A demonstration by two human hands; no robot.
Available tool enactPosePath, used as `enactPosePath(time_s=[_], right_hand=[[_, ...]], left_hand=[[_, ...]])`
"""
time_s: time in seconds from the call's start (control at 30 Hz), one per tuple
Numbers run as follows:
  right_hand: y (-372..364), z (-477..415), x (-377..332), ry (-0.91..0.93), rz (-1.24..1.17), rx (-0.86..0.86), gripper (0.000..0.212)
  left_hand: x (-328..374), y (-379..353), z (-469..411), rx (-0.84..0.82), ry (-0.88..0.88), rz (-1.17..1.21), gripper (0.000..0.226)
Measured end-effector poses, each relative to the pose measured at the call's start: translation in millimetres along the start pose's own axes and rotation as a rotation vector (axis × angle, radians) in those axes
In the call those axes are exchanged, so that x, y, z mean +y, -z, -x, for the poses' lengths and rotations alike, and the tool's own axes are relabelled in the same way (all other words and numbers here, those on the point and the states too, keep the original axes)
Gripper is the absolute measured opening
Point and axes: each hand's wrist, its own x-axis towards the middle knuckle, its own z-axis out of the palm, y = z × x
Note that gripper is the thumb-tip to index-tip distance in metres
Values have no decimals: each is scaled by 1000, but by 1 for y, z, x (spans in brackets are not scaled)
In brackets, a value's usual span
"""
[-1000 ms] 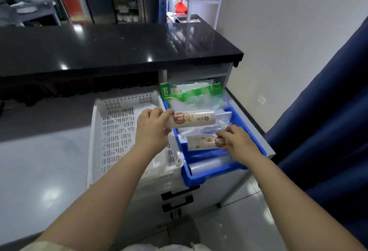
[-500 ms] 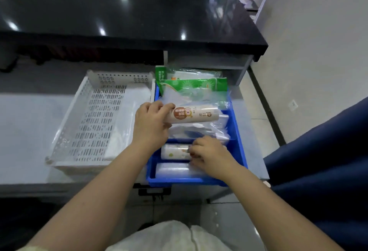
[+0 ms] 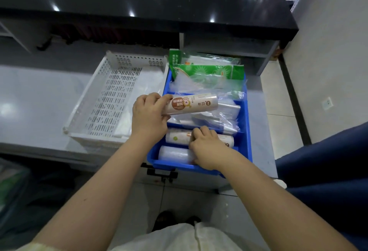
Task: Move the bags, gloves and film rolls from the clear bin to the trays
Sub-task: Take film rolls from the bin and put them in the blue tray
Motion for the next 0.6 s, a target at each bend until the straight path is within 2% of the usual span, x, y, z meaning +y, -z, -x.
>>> enactPosePath(time_s=[0.1,0.2,0.43,0.6], right_hand=[[-1,3,-2,-12,-10,29,38],[2,10,-5,-47,-74,79,44],[24,35,-19,-155,-388,175,40],[51,55,3,-201,-312,444,49]], left_hand=[[-6,4,0,4,-7,2,56],[-13,9,-1,1,-8,-6,56],[-30,20,6,-3,9,-11,54],[-27,20,21,-81,-29,-4,57]])
